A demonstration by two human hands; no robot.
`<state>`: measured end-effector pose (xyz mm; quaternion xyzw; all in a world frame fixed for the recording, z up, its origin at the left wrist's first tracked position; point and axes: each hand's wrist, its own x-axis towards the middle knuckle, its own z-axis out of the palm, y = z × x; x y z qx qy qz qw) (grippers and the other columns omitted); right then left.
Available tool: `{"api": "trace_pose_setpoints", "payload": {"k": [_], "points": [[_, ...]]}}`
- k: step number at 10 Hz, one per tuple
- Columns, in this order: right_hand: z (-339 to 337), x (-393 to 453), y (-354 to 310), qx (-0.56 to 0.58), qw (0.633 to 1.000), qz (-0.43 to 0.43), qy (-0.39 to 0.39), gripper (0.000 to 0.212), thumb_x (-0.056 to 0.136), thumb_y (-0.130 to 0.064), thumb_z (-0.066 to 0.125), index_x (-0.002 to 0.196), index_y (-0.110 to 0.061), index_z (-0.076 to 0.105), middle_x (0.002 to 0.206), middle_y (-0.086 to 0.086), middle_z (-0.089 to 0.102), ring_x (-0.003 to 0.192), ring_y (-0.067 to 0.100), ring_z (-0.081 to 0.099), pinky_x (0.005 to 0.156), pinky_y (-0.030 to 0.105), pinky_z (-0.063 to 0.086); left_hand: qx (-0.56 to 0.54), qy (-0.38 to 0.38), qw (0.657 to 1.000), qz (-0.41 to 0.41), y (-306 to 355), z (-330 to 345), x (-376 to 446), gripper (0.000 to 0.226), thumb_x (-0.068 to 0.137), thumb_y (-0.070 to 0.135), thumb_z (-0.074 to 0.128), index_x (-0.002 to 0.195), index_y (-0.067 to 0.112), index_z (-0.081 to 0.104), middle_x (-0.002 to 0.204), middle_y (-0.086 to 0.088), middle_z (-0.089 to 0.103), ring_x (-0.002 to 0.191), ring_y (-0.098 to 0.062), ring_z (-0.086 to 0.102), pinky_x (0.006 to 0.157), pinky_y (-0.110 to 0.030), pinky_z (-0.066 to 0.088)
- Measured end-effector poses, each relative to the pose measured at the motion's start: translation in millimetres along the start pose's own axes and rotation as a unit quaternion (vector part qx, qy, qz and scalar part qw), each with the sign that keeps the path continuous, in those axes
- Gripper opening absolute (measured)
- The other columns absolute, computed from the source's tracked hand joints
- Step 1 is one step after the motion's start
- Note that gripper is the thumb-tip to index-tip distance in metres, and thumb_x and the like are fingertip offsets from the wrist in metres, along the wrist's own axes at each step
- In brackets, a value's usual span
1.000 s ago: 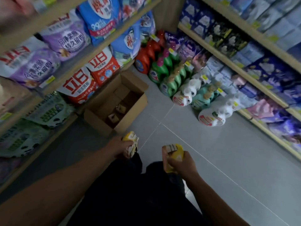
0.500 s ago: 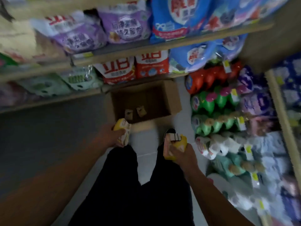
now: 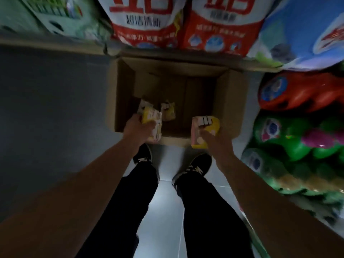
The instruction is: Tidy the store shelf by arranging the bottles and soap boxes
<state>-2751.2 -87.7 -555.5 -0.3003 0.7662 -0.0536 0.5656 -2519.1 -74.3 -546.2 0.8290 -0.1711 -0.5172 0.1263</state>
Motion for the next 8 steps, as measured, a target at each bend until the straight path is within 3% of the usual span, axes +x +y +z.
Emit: {"api": "trace_pose_setpoints", "payload": {"k": [1,2,3,5,7,8], "points": [[35.5,77.9,19.7,-0.023,1.000,0.003,-0.009,0.052,0.087,-0.028,0.072,0.132,-0.014,0.051,0.122,0.005,0.060,0.109,0.023,0.058,0.082,0.035,0.051,0.036,0.008,0.999,0.001,-24.3,36.8,78.3,0.045,0.088,0.022,0.065,0.131,0.015,0.052,0.116,-0.007,0.061,0.108,-0.029,0.060,0.078,-0.033,0.048],[67.2,148.0,38.8,-0.085,0.996,-0.011,0.013,0.059,0.085,-0.027,0.074,0.135,-0.010,0.047,0.125,0.008,0.056,0.111,0.025,0.054,0.080,0.028,0.039,0.079,-0.002,0.997,-0.009,-53.0,66.4,149.9,0.048,0.088,0.021,0.065,0.134,0.014,0.052,0.127,-0.011,0.060,0.114,-0.031,0.058,0.090,-0.035,0.049],[94.6,204.7,53.7,-0.106,0.994,0.003,0.028,0.060,0.084,-0.023,0.074,0.136,-0.010,0.048,0.132,0.012,0.056,0.119,0.031,0.054,0.082,0.030,0.039,0.095,-0.028,0.995,-0.034,-77.7,85.5,205.7,0.049,0.091,0.017,0.062,0.137,0.011,0.048,0.132,-0.016,0.057,0.117,-0.033,0.056,0.097,-0.043,0.049],[135.3,265.2,67.3,-0.179,0.983,-0.024,-0.017,0.052,0.090,-0.024,0.069,0.138,-0.016,0.051,0.140,0.010,0.054,0.128,0.029,0.051,0.100,0.031,0.040,0.148,-0.031,0.988,0.022,-105.4,106.4,257.5,0.046,0.093,0.019,0.062,0.136,0.008,0.050,0.138,-0.014,0.054,0.124,-0.030,0.051,0.094,-0.031,0.041],[113.7,211.8,56.2,-0.261,0.964,-0.010,0.044,0.085,0.084,-0.043,0.071,0.150,-0.009,0.029,0.147,0.016,0.042,0.134,0.034,0.043,0.104,0.038,0.039,0.248,-0.016,0.968,0.025,-84.9,83.9,213.2,0.053,0.091,0.033,0.063,0.133,0.007,0.048,0.133,-0.017,0.054,0.121,-0.033,0.052,0.090,-0.034,0.044],[92.1,134.9,42.3,-0.282,0.958,-0.032,0.032,0.069,0.085,-0.045,0.068,0.138,-0.009,0.042,0.136,0.016,0.052,0.124,0.034,0.051,0.093,0.034,0.041,0.212,-0.046,0.973,0.071,-70.6,47.0,151.8,0.041,0.090,0.036,0.062,0.123,0.012,0.061,0.122,-0.013,0.063,0.112,-0.032,0.059,0.094,-0.037,0.049]]}}
